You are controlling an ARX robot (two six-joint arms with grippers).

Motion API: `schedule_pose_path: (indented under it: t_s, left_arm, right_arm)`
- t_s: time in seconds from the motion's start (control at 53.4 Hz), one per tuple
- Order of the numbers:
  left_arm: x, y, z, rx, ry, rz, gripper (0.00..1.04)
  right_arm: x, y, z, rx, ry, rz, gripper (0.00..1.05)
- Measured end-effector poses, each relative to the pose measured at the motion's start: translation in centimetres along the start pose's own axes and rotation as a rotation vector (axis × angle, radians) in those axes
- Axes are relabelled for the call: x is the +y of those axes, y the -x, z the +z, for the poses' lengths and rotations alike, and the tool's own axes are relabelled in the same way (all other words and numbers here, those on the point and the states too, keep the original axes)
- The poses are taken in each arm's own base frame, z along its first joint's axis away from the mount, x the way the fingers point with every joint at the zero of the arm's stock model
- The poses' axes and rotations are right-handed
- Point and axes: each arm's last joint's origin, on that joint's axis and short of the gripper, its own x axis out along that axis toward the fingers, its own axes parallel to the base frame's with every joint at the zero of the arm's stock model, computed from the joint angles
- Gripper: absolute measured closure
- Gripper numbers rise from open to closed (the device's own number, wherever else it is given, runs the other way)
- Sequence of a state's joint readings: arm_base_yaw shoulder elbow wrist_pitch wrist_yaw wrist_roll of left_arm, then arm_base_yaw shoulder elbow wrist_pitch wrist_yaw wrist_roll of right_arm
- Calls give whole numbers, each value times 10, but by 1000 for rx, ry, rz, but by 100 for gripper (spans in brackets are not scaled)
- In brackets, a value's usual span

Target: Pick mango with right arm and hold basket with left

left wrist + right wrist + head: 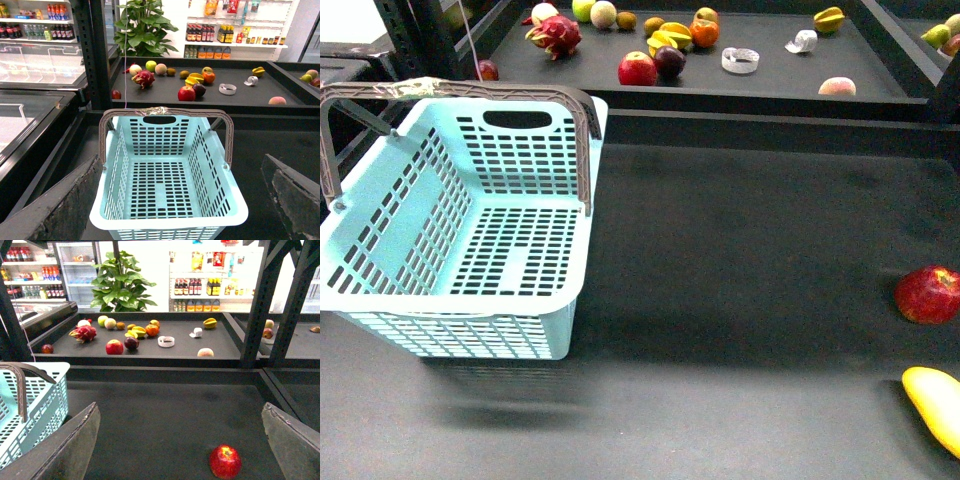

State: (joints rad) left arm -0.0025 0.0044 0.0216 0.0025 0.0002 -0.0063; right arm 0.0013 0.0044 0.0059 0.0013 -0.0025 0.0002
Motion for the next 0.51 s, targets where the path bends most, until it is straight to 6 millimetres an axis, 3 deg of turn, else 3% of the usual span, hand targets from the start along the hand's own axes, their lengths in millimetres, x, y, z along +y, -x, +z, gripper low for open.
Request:
schedule_pose_path:
  t_s: [0.506]
  left_arm:
    - [0,0,0,0,0,0,8]
  right_arm:
    - [0,0,0,0,0,0,8]
